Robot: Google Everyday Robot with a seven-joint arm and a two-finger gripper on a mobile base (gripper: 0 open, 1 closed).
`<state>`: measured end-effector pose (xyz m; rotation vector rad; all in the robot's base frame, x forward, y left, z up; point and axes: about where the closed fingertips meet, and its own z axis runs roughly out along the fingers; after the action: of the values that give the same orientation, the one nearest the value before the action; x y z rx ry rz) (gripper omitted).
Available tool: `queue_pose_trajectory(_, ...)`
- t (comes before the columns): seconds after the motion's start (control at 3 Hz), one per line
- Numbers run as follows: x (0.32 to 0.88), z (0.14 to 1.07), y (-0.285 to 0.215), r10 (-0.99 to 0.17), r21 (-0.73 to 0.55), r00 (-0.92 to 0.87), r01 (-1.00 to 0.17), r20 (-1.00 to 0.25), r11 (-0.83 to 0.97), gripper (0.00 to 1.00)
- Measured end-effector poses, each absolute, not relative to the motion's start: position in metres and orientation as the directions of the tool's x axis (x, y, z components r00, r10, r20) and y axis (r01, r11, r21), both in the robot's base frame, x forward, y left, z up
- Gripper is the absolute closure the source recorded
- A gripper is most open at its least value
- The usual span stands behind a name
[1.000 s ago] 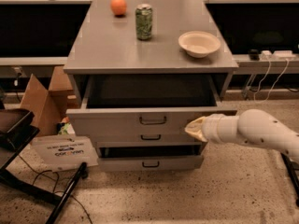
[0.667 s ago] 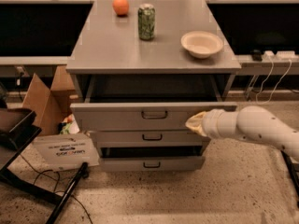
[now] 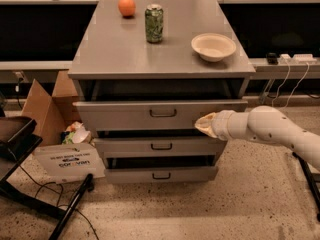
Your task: Close top drawer
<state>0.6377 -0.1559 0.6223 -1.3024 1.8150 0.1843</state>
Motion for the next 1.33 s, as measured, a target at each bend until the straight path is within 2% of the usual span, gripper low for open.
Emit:
queue_pose_trajectory(0.33, 0.6377, 0.6223, -0.1559, -0.698, -0.347, -0.074, -0.827, -0.712, 0.442, 0.84)
queue_pose_trajectory(1.33, 0.6377, 0.6223, -0.1558, -0.698, -0.347, -0.074, -0.827, -0.712, 0.441, 0.14)
